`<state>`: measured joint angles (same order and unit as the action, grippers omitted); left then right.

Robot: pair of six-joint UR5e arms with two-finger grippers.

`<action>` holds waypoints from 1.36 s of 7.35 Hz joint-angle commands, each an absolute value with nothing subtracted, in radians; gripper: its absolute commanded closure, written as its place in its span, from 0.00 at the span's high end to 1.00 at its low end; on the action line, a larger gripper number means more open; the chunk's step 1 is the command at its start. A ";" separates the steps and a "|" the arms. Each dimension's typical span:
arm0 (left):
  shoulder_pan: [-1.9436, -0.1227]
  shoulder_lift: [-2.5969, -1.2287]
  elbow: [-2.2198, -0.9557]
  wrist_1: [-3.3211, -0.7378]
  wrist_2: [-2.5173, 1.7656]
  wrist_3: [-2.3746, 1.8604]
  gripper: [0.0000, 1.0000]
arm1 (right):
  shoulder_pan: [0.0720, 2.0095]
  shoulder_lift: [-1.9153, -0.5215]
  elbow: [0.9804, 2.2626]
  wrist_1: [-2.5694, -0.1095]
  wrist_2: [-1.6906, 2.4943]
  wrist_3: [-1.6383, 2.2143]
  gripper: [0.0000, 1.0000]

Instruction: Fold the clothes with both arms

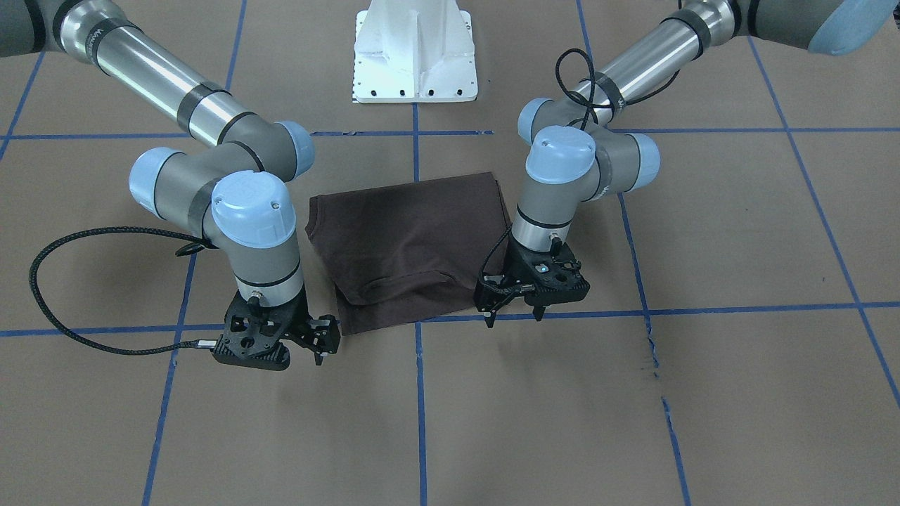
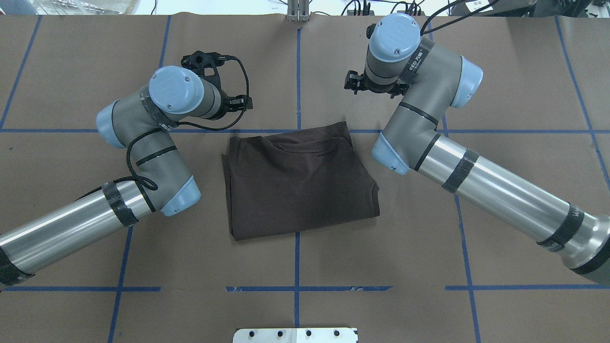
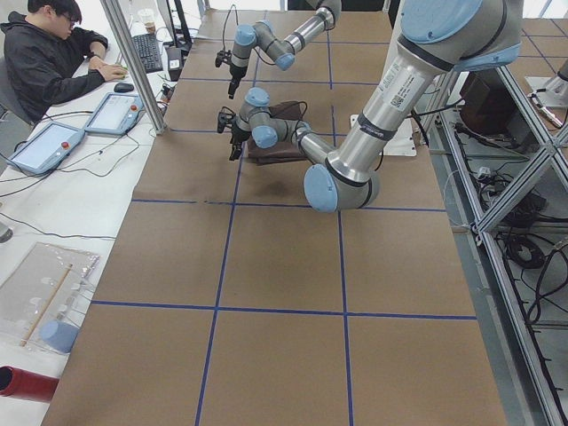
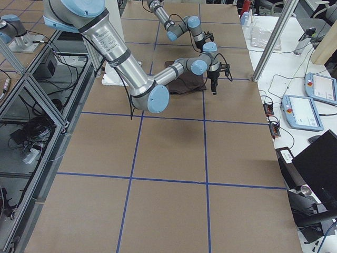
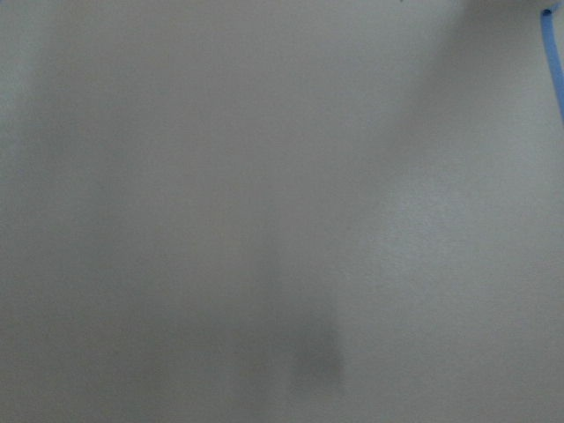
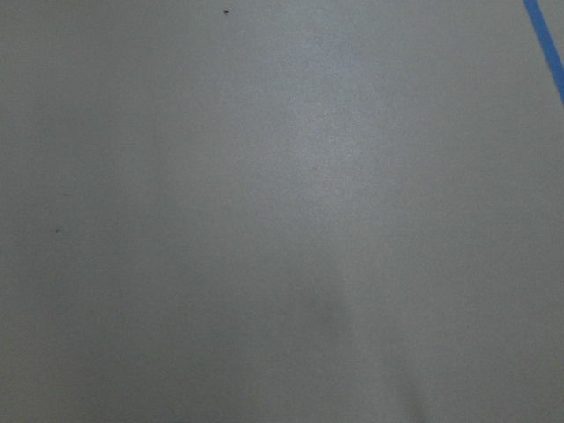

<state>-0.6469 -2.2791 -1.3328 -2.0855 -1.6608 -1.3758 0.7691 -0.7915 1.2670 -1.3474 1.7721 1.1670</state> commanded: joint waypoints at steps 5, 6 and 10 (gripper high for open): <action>-0.617 -2.390 -1.336 -1.767 -1.660 -1.471 0.48 | 0.761 -0.807 1.269 -1.347 1.770 1.175 1.00; -0.615 -2.396 -1.335 -1.731 -1.660 -1.468 0.48 | 0.761 -0.808 1.269 -1.347 1.770 1.174 1.00; -0.600 -2.407 -1.333 -1.666 -1.660 -1.466 0.50 | 0.756 -0.815 1.269 -1.347 1.769 1.173 1.00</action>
<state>-0.6041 -2.4004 -1.3330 -1.6769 -1.6598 -1.4666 0.7570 -0.8129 1.2686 -1.3468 1.7692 1.1734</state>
